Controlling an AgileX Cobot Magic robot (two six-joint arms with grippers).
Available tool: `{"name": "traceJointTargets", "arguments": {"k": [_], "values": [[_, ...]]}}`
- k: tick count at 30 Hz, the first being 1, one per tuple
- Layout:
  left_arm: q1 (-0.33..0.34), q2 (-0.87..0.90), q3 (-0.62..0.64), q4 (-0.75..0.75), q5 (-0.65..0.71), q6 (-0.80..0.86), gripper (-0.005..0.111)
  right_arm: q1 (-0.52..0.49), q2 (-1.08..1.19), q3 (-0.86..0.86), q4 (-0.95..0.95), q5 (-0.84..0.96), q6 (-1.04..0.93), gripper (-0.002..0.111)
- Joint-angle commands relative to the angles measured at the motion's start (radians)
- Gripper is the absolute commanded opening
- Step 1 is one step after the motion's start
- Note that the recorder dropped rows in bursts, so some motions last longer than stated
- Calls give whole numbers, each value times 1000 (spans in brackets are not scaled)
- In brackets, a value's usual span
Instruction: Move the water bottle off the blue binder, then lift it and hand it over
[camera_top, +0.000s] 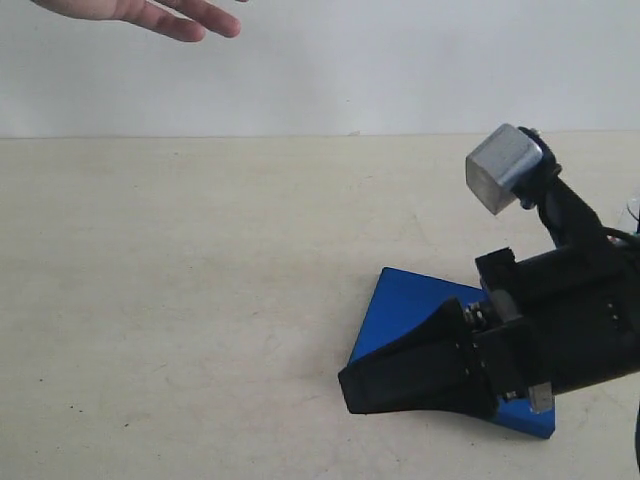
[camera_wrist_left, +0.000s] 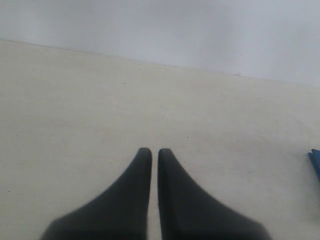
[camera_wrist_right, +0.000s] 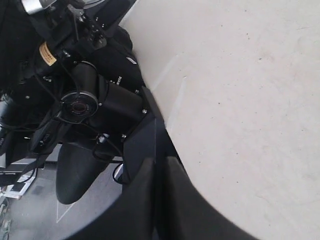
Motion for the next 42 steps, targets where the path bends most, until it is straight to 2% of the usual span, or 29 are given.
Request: {"name": "traceJointTargets", "arguments": {"k": [1, 3, 5, 7, 10, 13, 14, 16, 17, 19, 23, 24, 25, 26, 30, 33, 34, 38, 42], "values": [[1, -4, -1, 14, -38, -15, 5, -1, -3, 3, 8, 8, -15, 0], [1, -4, -1, -22, -114, -81, 5, -1, -3, 3, 8, 23, -31, 0], [1, -4, -1, -132, -176, -193, 5, -1, -3, 3, 8, 56, -68, 0], [1, -4, -1, -221, -200, -268, 5, -1, -3, 3, 8, 99, -67, 0], [1, -4, -1, -259, -198, -319, 5, -1, -3, 3, 8, 144, 2, 1], [1, -4, -1, -298, -192, -356, 5, -1, -3, 3, 8, 170, 17, 10], [1, -4, -1, -292, -211, -346, 5, -1, -3, 3, 8, 196, 19, 17], [1, -4, -1, -240, -301, -291, 5, -1, -3, -3, 8, 266, 44, 29], [1, -4, -1, -238, -400, -293, 5, -1, -3, -14, 8, 312, 86, 35], [-1, 8, -45, -205, -476, -303, 5, -3, -1, -47, 8, 398, 127, 40], [-28, 220, -232, 60, -369, -305, 5, -3, 43, -162, 8, 435, 127, 40], [-47, 381, -298, 149, -381, -305, 5, -3, 93, -209, 8, 391, 127, 40], [-59, 465, -331, 178, -394, -311, 5, -3, 124, -229, 8, 375, 127, 40], [-87, 611, -385, 229, -399, -313, 5, -3, 174, -244, 8, 410, 127, 40], [-175, 860, -455, 326, -395, -313, 5, -3, 249, -242, 8, 579, 120, 30], [-299, 1054, -460, 339, -388, -313, 5, -3, 291, -242, 8, 646, 31, 4], [-332, 1100, -460, 339, -390, -313, 5, -3, 303, -242, 8, 629, 36, -1], [-397, 1198, -460, 339, -379, -320, 5, -3, 304, -242, 8, 396, 42, 0], [-394, 1199, -460, 339, -365, -346, 5, -3, 193, -242, 8, 490, 18, 0]]}}
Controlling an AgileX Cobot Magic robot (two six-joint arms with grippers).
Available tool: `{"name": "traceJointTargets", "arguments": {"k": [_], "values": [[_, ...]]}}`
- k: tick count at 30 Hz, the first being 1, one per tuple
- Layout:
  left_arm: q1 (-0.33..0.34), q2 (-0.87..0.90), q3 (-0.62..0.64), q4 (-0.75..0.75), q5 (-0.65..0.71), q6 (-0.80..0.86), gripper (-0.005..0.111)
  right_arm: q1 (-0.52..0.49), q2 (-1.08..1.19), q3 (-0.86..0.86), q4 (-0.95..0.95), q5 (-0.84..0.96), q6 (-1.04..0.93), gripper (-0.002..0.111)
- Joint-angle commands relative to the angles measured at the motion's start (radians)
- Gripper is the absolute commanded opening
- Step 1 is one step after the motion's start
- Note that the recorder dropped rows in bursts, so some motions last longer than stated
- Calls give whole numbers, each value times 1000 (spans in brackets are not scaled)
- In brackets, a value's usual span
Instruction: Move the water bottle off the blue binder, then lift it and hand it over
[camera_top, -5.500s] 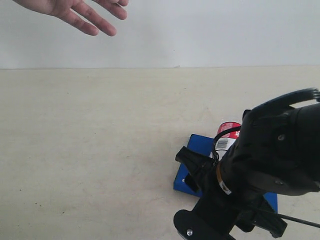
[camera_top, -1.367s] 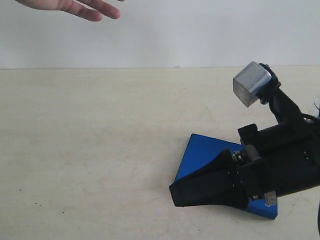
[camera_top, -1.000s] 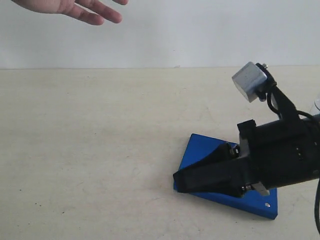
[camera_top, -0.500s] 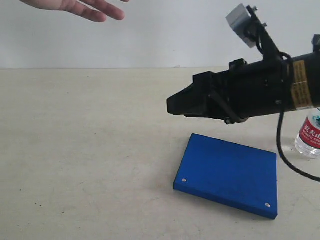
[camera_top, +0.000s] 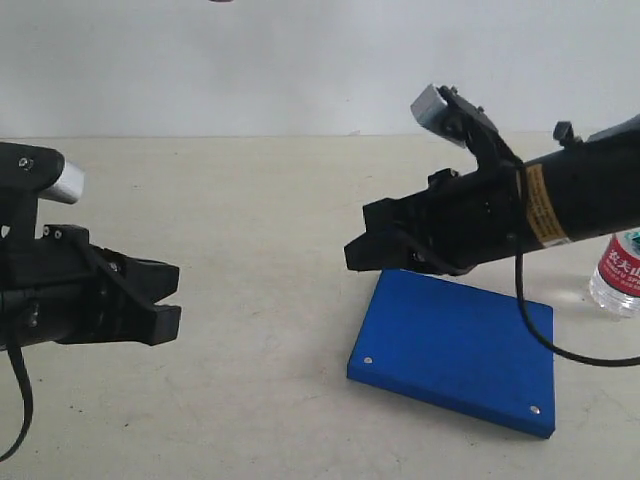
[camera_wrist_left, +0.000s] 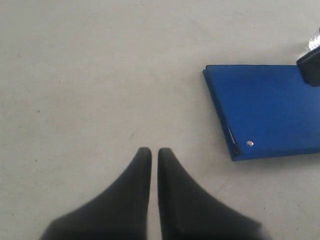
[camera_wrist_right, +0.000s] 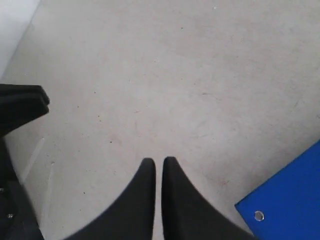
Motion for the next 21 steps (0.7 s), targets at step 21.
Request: {"name": "traceJointTargets", "arguments": {"k": [21], "values": [[-4, -8, -7, 0, 87, -19, 5, -3, -1188, 602, 16, 633, -111, 0]]}}
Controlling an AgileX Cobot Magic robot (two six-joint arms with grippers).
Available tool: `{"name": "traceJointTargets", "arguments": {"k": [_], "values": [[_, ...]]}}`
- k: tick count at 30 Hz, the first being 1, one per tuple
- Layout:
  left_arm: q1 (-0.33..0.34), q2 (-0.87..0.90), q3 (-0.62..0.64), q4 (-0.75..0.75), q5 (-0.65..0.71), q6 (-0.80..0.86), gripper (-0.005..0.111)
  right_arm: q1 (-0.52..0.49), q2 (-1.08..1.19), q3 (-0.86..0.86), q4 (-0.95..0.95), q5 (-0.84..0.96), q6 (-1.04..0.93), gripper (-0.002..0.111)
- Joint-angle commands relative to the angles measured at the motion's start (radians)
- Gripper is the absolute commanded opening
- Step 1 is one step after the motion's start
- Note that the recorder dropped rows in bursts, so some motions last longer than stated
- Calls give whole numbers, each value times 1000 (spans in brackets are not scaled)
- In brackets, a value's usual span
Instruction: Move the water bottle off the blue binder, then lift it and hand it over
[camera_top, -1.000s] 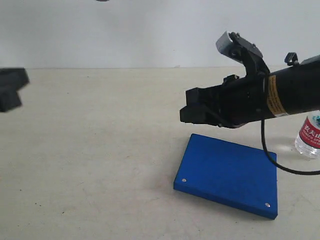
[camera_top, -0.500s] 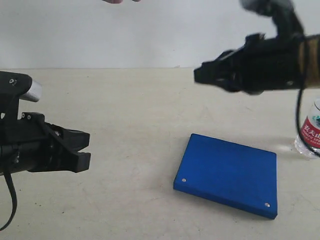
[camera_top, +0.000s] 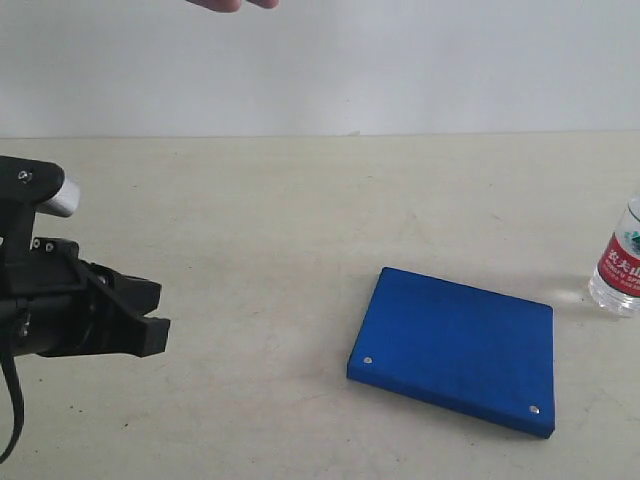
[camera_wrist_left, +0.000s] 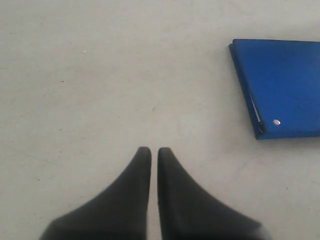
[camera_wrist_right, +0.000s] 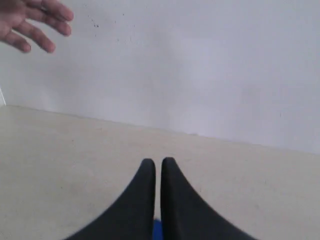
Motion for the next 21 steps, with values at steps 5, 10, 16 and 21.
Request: {"name": "traceJointTargets", "arguments": {"k": [5, 10, 16, 21], "values": [[-4, -3, -7, -2, -108, -9, 5, -1, -113, 230, 585, -70, 280, 0], [-4, -3, -7, -2, -105, -9, 5, -1, -113, 230, 1085, -84, 263, 0], [-4, -3, -7, -2, -105, -9, 5, -1, -113, 23, 1089, 68, -718, 0], [-4, -3, -7, -2, -105, -9, 5, -1, -113, -155, 1078, 285, -1656, 0]]}}
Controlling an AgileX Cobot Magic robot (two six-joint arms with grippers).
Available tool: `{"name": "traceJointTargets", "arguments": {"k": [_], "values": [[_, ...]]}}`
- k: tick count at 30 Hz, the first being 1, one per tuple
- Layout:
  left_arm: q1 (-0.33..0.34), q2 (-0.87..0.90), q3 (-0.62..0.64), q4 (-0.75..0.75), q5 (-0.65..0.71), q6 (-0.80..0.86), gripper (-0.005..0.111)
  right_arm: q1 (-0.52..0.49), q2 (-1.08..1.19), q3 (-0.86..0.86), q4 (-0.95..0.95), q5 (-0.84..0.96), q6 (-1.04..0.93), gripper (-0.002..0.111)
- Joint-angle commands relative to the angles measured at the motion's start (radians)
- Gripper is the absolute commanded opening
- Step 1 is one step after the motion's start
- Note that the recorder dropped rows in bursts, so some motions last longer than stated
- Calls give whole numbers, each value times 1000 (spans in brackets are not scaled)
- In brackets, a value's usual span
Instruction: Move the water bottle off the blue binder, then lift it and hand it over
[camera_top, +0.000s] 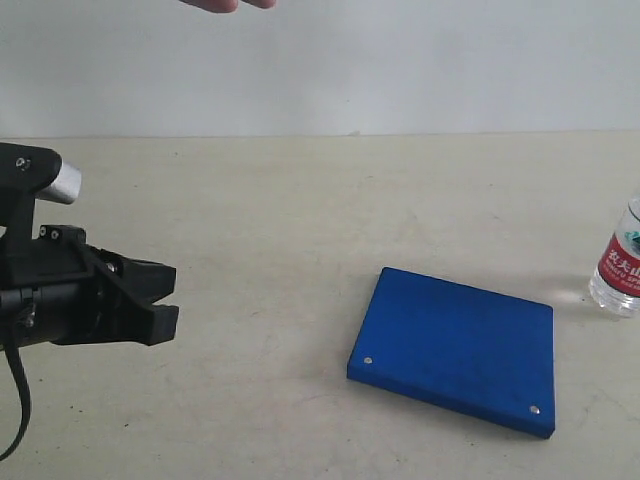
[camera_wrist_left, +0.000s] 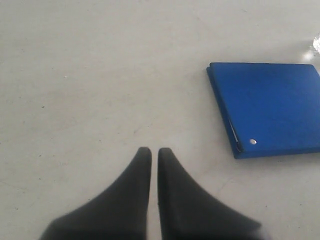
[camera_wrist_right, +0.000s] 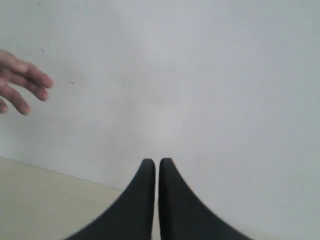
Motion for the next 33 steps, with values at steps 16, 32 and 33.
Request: {"name": "traceJointTargets", "arguments": {"k": [16, 32, 33], "values": [[-6, 92, -22, 16, 1, -52, 5, -1, 386, -71, 896, 811, -405, 0], [-8, 370, -226, 121, -91, -306, 21, -3, 986, -155, 887, 662, -461, 34], [-8, 370, -226, 121, -87, -324, 26, -3, 986, -175, 887, 664, -458, 34]]}}
